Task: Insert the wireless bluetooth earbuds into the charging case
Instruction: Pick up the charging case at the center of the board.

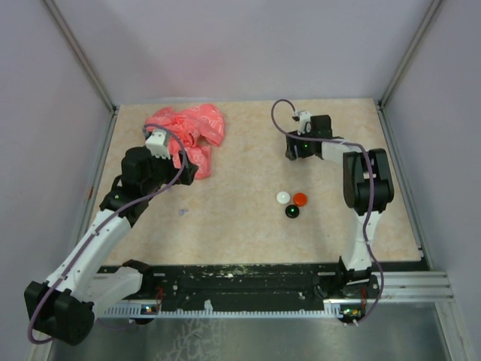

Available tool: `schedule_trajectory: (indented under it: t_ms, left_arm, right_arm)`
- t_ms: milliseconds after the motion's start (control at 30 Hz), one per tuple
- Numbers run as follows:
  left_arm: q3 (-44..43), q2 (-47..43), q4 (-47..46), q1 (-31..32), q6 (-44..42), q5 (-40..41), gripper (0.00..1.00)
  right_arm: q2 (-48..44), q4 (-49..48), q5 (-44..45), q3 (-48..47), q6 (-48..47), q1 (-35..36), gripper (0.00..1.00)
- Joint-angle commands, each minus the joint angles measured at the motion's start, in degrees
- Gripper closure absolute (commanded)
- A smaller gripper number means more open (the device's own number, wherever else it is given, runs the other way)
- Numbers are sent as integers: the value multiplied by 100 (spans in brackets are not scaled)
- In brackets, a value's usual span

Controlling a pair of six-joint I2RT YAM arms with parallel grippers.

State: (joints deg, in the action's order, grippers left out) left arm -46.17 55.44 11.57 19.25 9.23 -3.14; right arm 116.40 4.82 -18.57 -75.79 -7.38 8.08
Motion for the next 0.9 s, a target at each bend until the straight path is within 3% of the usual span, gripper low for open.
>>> schedule_trajectory:
  t_ms: [0, 600, 867]
  left_arm:
    - [-143, -1, -120, -70, 71, -89, 0]
    - [-127, 49, -164, -210, 162, -335, 0]
    - [-128, 129, -211, -378, 301, -683, 0]
  right_arm:
    - [-225, -313, 509, -11, -34, 96, 33]
    - [292, -67, 1047, -394, -341, 368, 44]
    - [214, -127, 989, -319, -459, 484, 54]
